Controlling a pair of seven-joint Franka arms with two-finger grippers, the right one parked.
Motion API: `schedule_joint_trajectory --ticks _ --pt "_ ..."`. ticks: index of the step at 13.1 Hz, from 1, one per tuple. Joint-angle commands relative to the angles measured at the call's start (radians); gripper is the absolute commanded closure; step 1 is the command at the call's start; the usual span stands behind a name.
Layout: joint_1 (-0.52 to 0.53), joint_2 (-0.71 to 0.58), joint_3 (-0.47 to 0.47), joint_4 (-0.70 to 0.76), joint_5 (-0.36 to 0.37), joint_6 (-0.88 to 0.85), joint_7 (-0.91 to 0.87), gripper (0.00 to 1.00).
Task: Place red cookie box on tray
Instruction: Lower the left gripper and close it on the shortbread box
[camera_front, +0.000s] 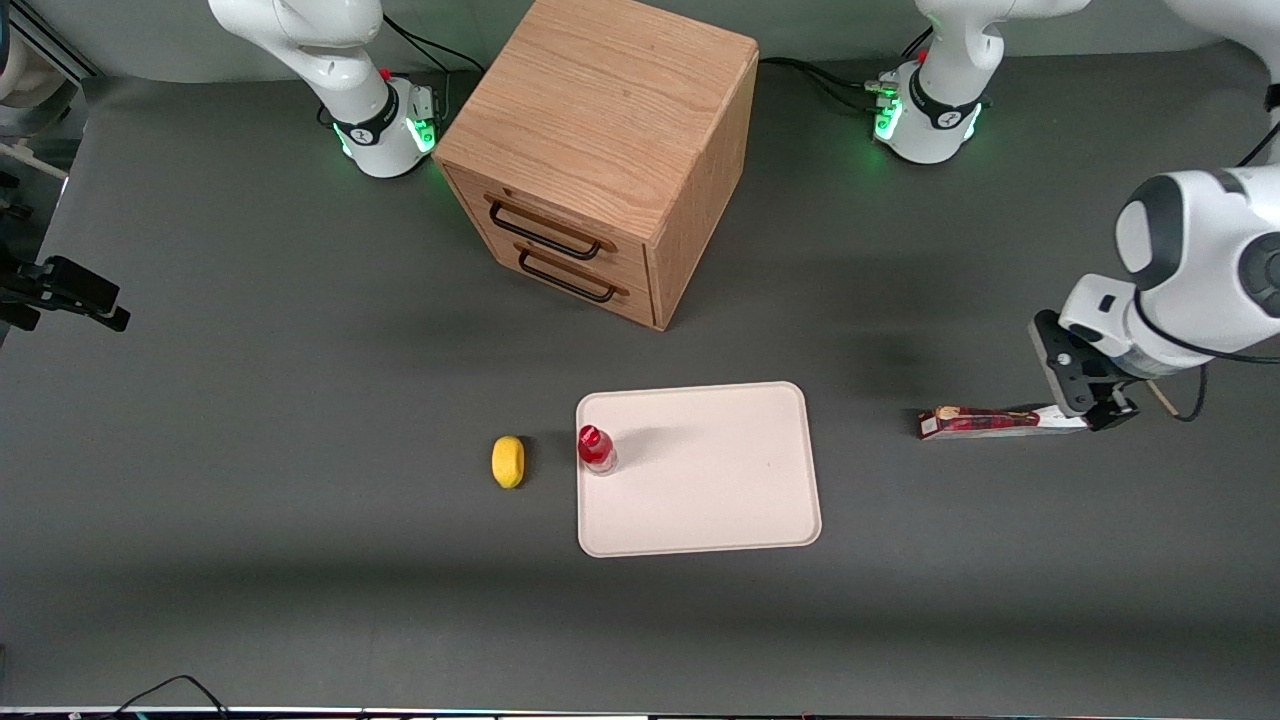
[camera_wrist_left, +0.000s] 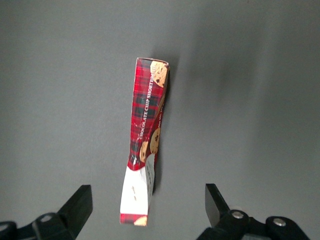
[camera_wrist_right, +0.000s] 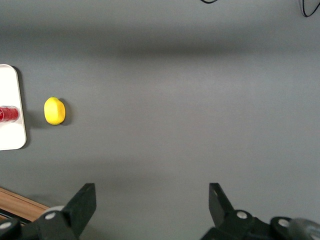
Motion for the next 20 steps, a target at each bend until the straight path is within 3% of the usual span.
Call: schedule_joint_trajectory --ticks 1,17,18,19,20 --pt "-0.003 0.059 0.004 -0.007 -0.02 0.084 0.084 0.0" --pt "0.023 0.254 0.006 -0.007 -0.079 0.239 0.221 0.0" --pt "0.024 0.255 0.006 -0.007 -0.079 0.239 0.222 0.11" --pt "0.024 0.263 0.006 -0.006 -0.079 0.239 0.243 0.41" --pt "0.028 0.274 0.006 0.0 -0.091 0.239 0.274 0.77"
